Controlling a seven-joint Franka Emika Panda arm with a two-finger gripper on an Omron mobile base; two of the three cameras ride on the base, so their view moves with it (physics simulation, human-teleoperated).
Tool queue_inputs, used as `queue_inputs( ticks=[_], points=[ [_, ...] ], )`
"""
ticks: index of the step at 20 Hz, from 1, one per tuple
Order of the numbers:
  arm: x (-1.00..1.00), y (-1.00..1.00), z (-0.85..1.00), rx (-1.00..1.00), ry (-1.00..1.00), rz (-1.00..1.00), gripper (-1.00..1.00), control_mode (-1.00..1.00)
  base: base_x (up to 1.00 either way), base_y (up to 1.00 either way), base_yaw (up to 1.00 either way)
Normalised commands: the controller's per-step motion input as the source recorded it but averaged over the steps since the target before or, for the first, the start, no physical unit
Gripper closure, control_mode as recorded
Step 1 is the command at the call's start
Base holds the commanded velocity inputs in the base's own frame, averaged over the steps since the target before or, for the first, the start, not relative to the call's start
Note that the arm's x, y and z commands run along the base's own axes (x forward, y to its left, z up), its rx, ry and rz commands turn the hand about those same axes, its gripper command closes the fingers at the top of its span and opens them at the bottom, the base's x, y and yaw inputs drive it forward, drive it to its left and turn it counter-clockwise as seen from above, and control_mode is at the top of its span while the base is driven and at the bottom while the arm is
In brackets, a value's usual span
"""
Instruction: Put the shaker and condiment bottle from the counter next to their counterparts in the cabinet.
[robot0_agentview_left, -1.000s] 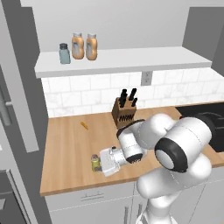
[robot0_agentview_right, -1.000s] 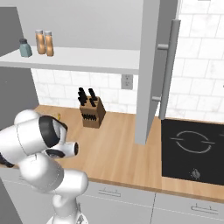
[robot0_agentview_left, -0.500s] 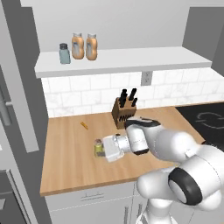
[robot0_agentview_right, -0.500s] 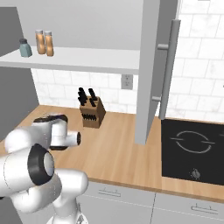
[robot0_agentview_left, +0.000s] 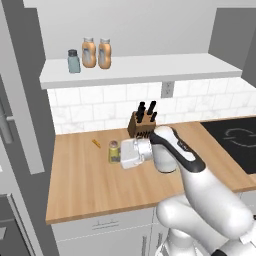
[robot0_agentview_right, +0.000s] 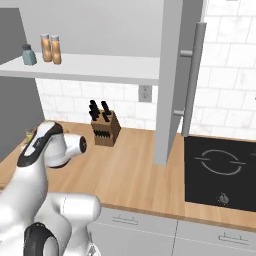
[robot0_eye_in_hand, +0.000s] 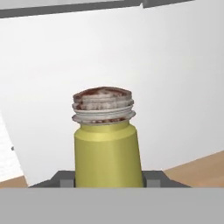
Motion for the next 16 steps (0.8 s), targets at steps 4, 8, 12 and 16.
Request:
queue_inputs(
  ticks=[4,8,12,16],
  points=[
    [-0.21,0.0,0.74,0.0,0.0,-0.06,1.0,-1.0,0.0,0.0,0.0],
    [-0.39,-0.05,0.78,0.0,0.04,-0.09,1.0,-1.0,0.0,0.0,0.0],
    [-0.54,-0.18,0.71,0.03,0.02,-0.12,1.0,-1.0,0.0,0.0,0.0],
    [-0.59,-0.25,0.73,0.03,0.0,-0.15,1.0,-1.0,0.0,0.0,0.0]
  ],
)
